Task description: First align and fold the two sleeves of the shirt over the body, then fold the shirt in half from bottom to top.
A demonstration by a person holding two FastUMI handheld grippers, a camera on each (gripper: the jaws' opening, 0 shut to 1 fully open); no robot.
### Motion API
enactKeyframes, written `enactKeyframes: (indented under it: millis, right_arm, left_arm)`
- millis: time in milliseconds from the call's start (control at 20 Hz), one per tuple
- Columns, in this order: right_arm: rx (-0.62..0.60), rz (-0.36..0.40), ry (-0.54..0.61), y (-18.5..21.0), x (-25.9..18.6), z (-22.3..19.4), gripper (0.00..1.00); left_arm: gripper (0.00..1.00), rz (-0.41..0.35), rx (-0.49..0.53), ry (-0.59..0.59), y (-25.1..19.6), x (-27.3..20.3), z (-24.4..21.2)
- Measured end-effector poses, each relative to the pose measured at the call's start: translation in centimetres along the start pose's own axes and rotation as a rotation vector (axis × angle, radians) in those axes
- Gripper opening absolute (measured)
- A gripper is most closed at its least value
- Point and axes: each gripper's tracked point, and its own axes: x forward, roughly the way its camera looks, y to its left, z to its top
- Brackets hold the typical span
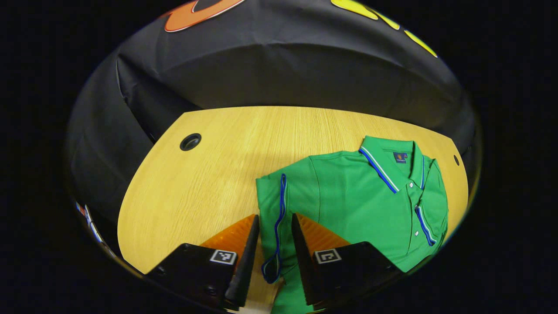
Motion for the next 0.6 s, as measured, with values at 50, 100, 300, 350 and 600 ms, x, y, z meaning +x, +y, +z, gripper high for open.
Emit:
enactKeyframes:
  millis: [50, 100, 300, 350, 600]
  right_arm:
    - [0.001, 0.002, 0.002, 0.2, 0.2, 0.0, 0.94]
    - [0.002, 0.006, 0.003, 0.4, 0.2, 0.1, 0.95]
    - [0.004, 0.013, 0.001, 0.9, 0.9, 0.6, 0.94]
    - [0.007, 0.013, 0.004, 1.0, 1.0, 0.6, 0.94]
    - [0.011, 0.014, -0.012, 1.4, 1.5, 1.4, 0.95]
  left_arm:
    - [0.41, -0.002, 0.016, 0.007, 0.2, 0.3, 0.0]
    - [0.36, -0.003, 0.022, 0.017, 0.3, 0.5, -0.1]
    - [0.18, -0.005, 0.017, 0.032, 0.2, 0.6, -0.2]
    - [0.15, -0.008, 0.019, 0.036, 0.2, 0.6, -0.2]
    - [0.05, -0.024, 0.036, 0.042, 0.0, -0.1, 0.1]
